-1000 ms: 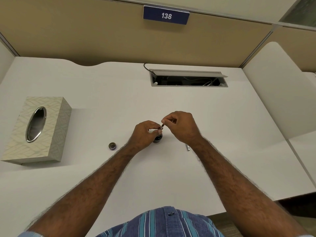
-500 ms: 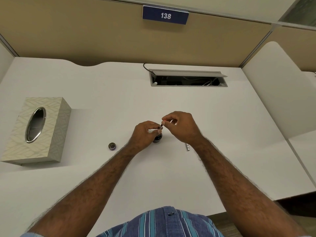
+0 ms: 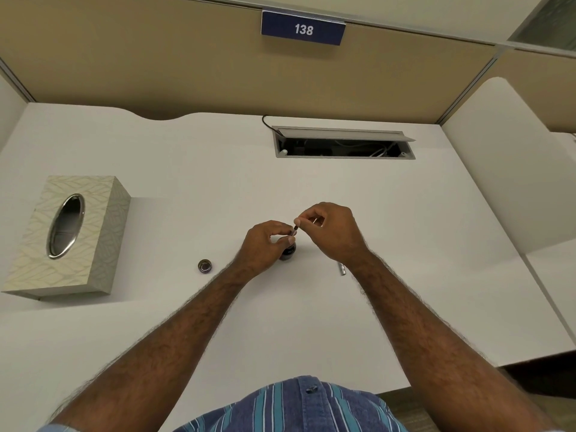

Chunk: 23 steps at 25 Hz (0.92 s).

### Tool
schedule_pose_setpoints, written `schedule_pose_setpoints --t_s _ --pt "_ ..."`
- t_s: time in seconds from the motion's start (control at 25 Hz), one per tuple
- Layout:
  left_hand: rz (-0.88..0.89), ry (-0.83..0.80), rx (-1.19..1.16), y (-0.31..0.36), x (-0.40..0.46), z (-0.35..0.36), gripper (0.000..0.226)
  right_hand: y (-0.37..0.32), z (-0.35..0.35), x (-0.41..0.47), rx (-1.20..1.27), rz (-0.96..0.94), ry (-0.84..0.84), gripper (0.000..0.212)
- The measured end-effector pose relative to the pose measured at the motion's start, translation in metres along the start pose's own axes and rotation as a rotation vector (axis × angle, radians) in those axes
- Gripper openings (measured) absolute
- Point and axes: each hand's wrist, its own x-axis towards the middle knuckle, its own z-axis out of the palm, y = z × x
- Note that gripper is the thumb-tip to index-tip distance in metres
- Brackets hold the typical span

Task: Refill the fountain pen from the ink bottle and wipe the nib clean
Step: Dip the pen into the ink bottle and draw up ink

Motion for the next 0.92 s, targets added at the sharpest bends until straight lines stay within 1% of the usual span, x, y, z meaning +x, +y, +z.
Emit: schedule_pose_setpoints --t_s 0.24,0.44,0.52,0.64,0.72,0.92 --pt "-0.034 0.021 -0.009 -0.0012 -0.0013 0.001 0.018 0.0017 -0.0009 0.0023 0.006 -0.005 0.023 0.007" --pt "-0.024 0.023 -0.017 0.0001 -0.0011 0.0011 0.015 -0.0011 -0.0005 0.0005 0.04 -0.018 0.02 0.003" --pt "-0.013 0.016 -0.019 0.0005 -0.0014 0.0005 0.014 -0.0028 -0.0003 -0.0001 0.033 -0.005 0.031 0.007" --pt "0.009 0.004 -0.027 0.0017 -0.0021 0.0005 0.015 -0.0047 -0.0002 0.0008 0.002 0.015 0.079 0.019" --pt "0.009 0.004 -0.042 0.0025 -0.0025 0.0008 0.016 -0.0056 0.0004 0.0011 -0.01 0.018 0.084 0.022" --pt "0.004 0.021 -0.06 0.002 -0.0018 -0.0011 0.016 -0.0064 -0.004 -0.0015 0.053 -0.04 0.015 0.007"
